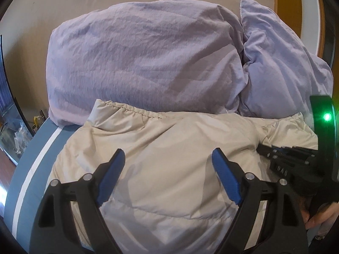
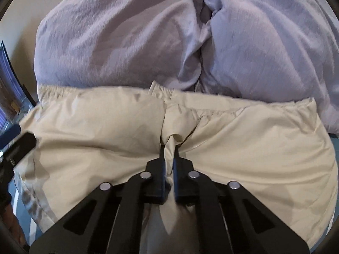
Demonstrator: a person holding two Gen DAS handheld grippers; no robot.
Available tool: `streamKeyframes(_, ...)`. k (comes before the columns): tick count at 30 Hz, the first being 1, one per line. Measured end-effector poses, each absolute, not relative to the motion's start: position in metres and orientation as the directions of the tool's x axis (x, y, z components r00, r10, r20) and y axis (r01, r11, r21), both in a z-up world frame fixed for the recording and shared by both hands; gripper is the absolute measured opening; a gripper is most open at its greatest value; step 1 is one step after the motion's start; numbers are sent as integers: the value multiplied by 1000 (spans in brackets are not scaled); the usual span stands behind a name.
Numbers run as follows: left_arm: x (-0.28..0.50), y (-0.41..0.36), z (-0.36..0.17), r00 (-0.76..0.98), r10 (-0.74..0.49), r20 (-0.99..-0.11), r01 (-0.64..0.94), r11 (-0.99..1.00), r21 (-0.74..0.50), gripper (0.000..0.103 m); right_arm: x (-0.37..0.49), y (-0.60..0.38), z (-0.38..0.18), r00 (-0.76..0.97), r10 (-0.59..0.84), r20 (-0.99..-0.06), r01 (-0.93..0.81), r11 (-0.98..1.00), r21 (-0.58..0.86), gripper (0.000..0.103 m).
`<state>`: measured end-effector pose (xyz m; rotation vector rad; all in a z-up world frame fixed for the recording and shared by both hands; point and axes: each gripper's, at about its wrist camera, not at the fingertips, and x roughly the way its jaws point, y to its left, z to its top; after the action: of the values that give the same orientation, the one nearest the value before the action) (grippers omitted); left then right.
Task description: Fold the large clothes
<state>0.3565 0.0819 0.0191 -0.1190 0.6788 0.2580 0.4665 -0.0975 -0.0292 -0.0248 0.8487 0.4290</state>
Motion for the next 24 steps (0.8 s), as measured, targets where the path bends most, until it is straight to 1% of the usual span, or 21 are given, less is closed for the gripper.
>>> streamKeyframes(3, 356, 83, 21, 751, 198, -630, -276, 961, -27, 84, 477, -106, -20, 603, 378, -702, -344, 918, 199, 3)
streamKeyframes(6, 357, 85, 22, 752, 203, -627, -282, 959, -28, 84, 487, -108, -16, 632, 372, -680, -315, 925, 214, 3)
streamKeyframes(10, 364, 87, 14, 743, 208, -636, -297, 954, -35, 84, 499, -101, -40, 616, 335, -713, -281, 939, 198, 3)
streamKeyframes(13, 371, 88, 4, 728, 228, -646, -309, 951, -12, 84, 499, -96, -51, 634, 310, -709, -283, 946, 160, 5)
streamKeyframes(16, 380, 88, -9, 704, 256, -662, -325, 945, 19, 85, 502, -98, -54, 634, 314, -707, -277, 945, 172, 10)
streamKeyframes(18, 387, 91, -18, 682, 272, -679, -343, 939, 31, 86, 502, -104, -54, 630, 329, -703, -270, 942, 199, 28)
streamKeyframes(19, 391, 94, -24, 667, 277, -691, -354, 935, 33, 86, 502, -107, -53, 631, 333, -701, -267, 941, 207, 32)
streamKeyframes(20, 394, 96, -27, 656, 278, -701, -363, 931, 30, 86, 501, -111, -53, 631, 339, -698, -266, 940, 216, 40)
streamKeyframes(21, 397, 100, -31, 644, 279, -712, -373, 927, 26, 86, 498, -115, -51, 631, 348, -693, -267, 936, 227, 44)
streamKeyframes(24, 402, 104, -36, 626, 291, -723, -391, 920, 31, 86, 488, -131, -41, 657, 369, -657, -276, 929, 245, 50)
